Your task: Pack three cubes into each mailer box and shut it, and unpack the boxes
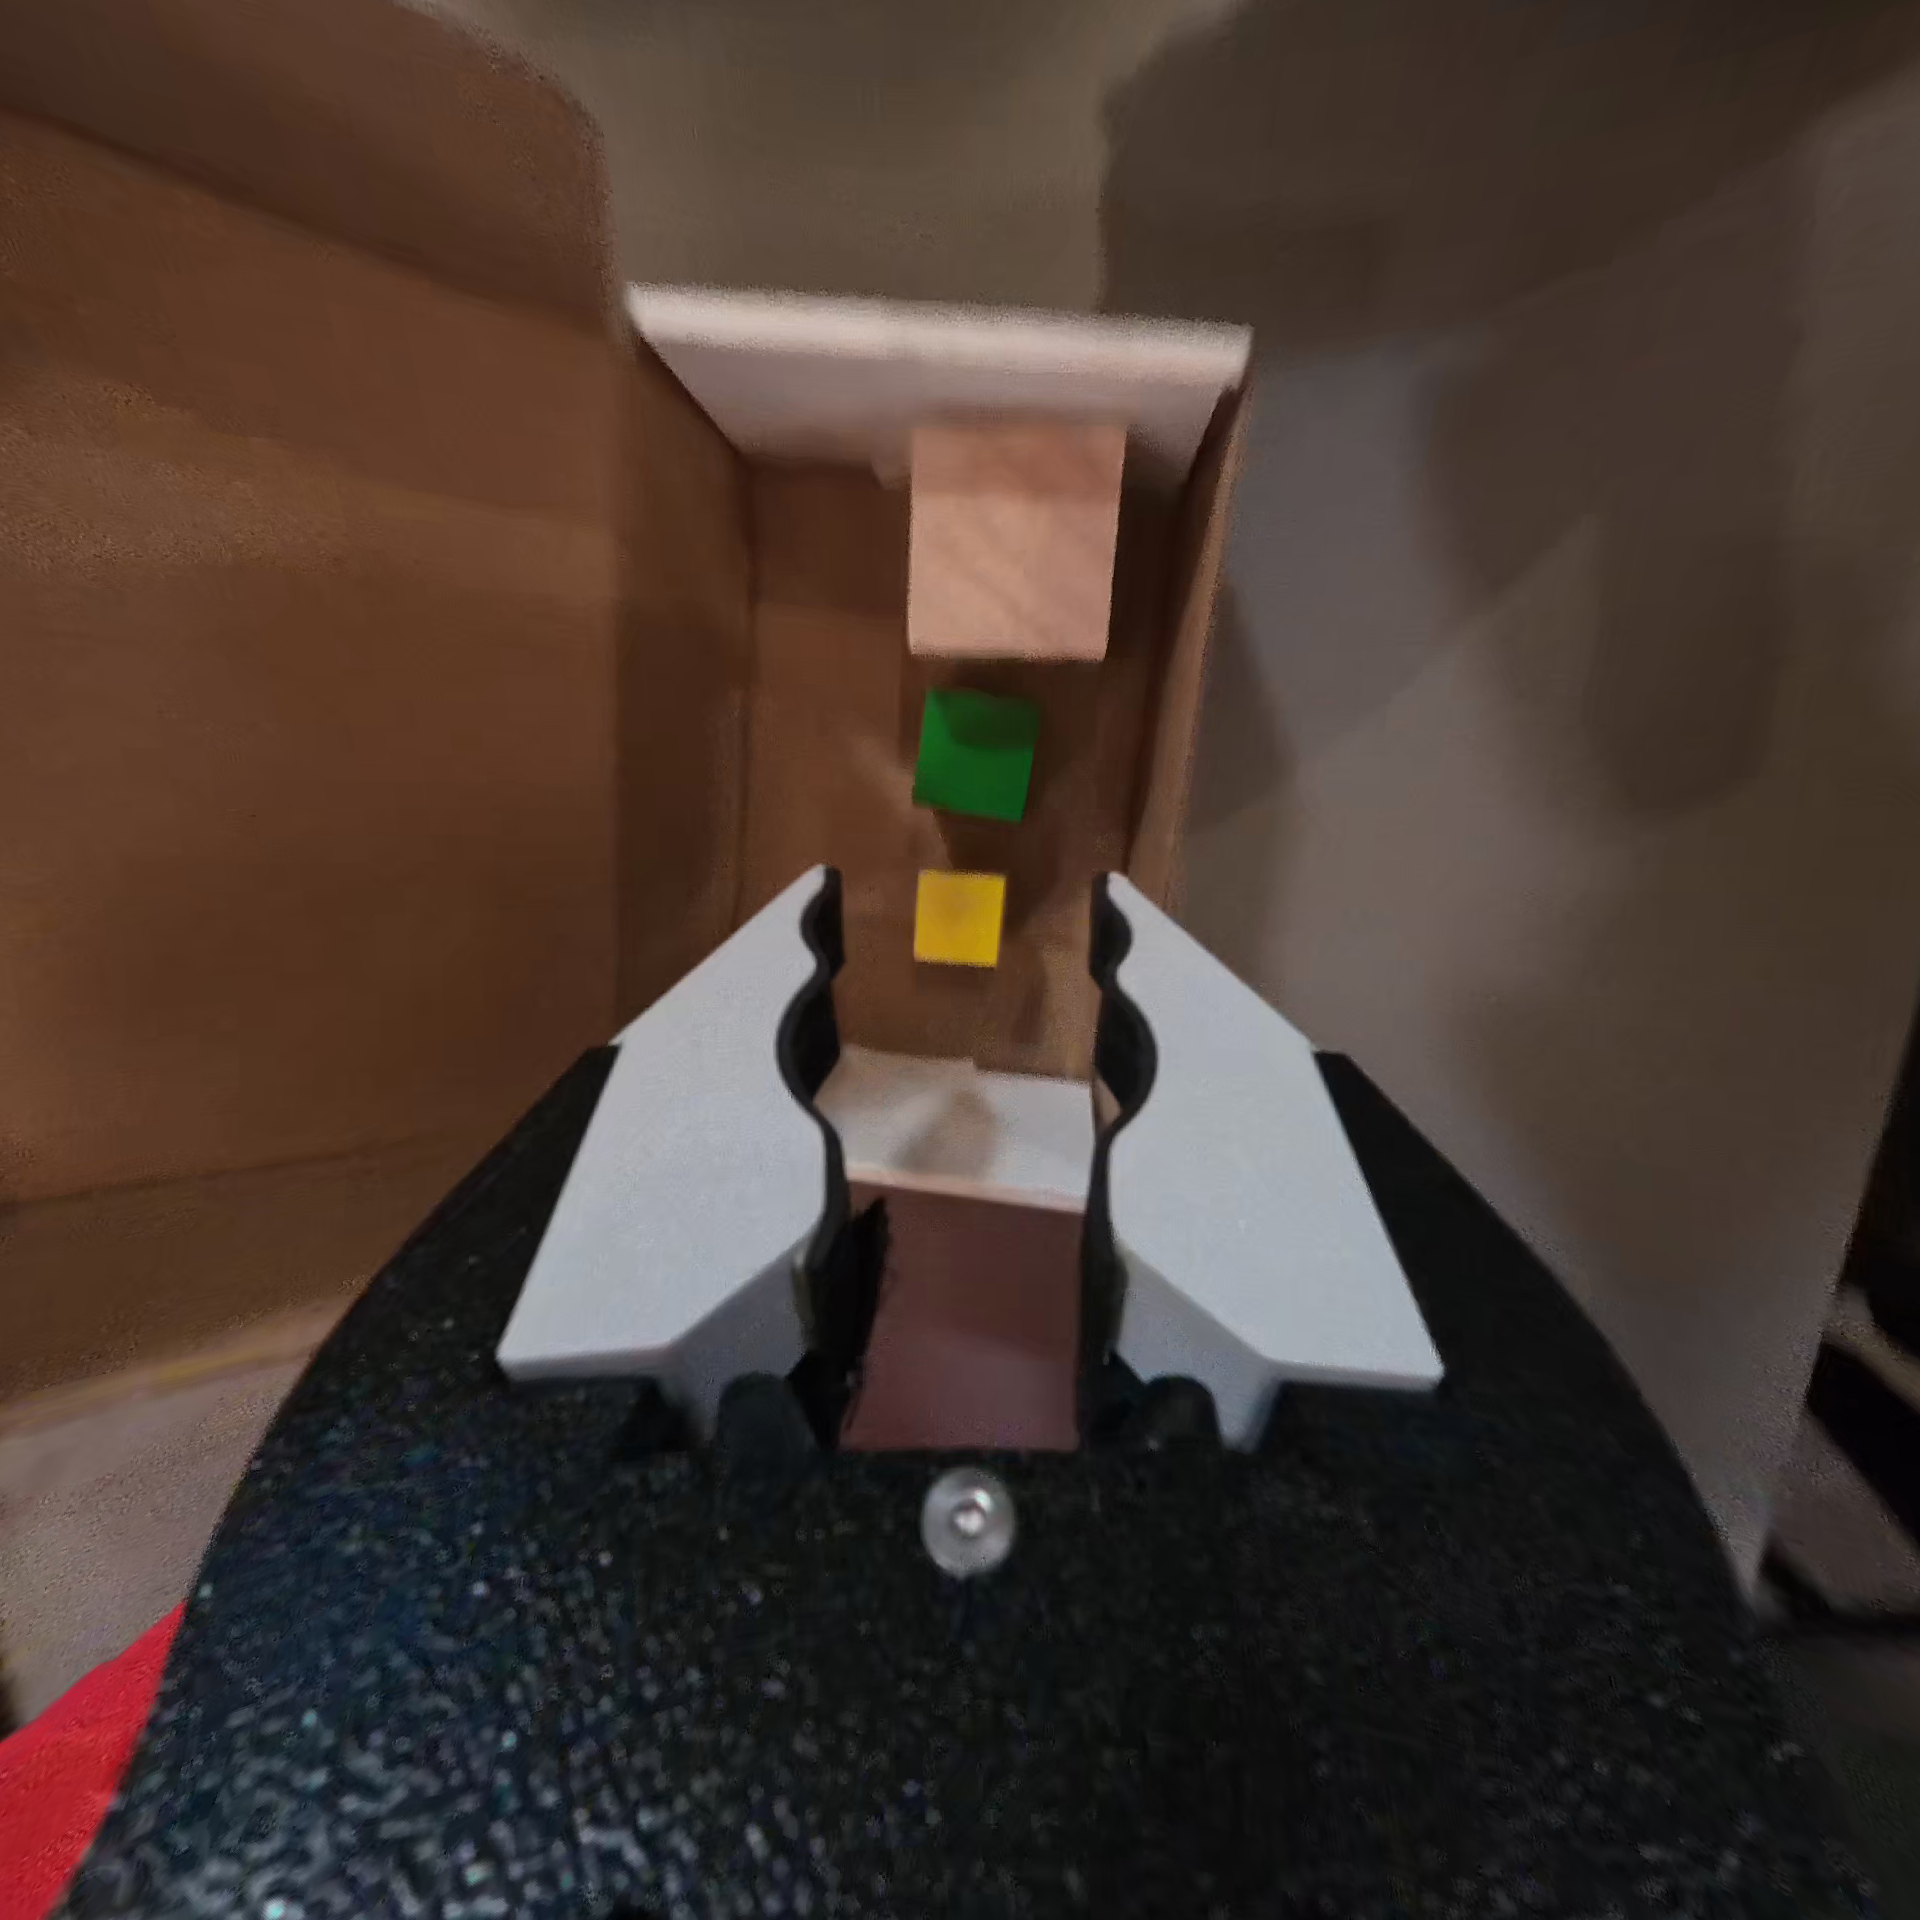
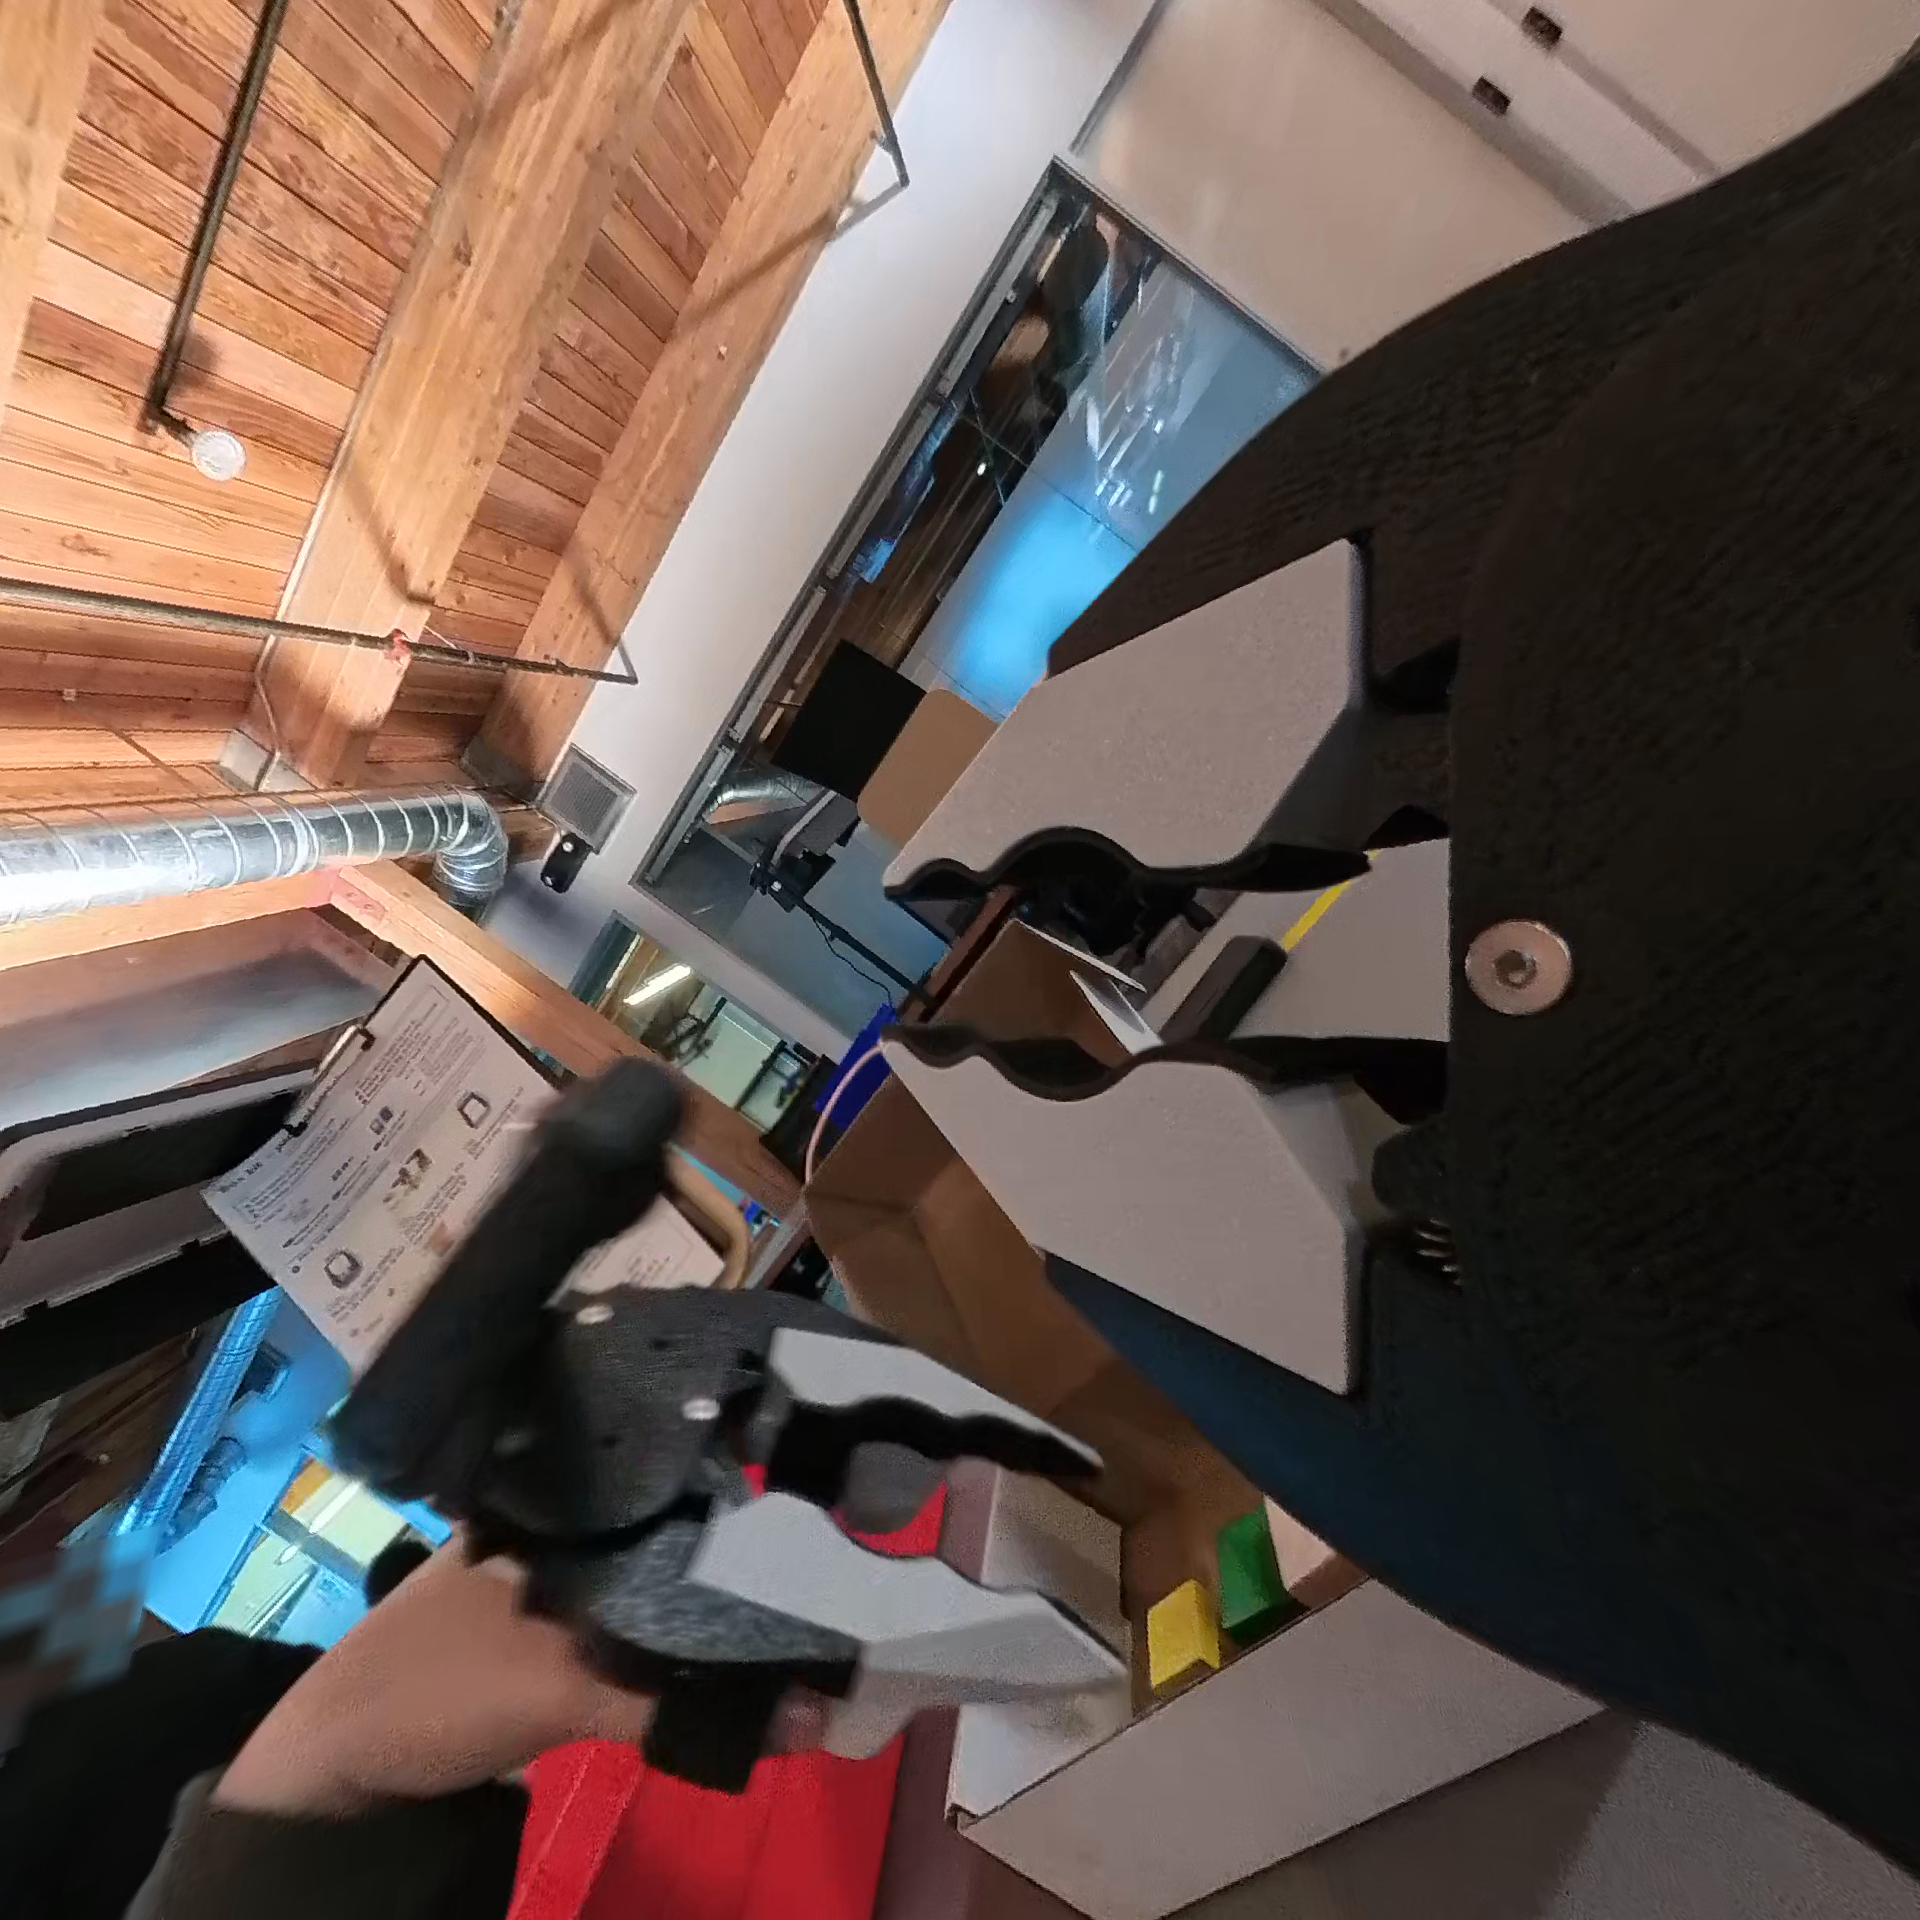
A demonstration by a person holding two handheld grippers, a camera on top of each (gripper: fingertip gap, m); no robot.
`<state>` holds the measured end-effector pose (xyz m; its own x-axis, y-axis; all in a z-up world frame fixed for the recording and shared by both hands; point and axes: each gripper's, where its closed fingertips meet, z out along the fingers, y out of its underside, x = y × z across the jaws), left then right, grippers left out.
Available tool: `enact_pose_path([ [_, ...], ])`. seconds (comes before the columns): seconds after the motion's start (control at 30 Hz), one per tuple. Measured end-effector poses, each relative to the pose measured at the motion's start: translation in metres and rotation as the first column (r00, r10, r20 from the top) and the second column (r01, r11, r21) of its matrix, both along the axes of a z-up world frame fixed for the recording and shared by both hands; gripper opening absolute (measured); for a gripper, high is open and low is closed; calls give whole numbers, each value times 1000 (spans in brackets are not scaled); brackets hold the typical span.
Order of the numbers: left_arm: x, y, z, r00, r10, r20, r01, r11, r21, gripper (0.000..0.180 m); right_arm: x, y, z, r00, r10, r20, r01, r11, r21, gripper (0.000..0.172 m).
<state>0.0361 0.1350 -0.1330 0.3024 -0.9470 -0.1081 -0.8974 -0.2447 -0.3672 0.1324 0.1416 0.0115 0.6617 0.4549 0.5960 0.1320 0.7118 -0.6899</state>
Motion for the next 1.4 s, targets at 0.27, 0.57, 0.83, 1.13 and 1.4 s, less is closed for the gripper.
enact_pose_path([
  [0.27,-11,20,131,698,10,716,-456,777,435,76,-7,17,-17,998,0,59,6,995,-99,27],
  [0.57,-72,45,128,495,54,867,-790,444,423,99,-10,42,-44,990,-51,130,71,986,-149,28],
  [0.83,-74,64,80,334,280,900,-836,529,146,85,-23,75,-78,994,5,111,41,912,-407,34],
  [1.13,-69,62,69,356,238,904,-790,594,155,36,-35,80,-79,998,57,0,-47,812,-582,23],
  [1.4,-63,50,72,446,183,876,-745,618,251,0,-42,81,-83,1000,18,18,-4,805,-593,9],
])
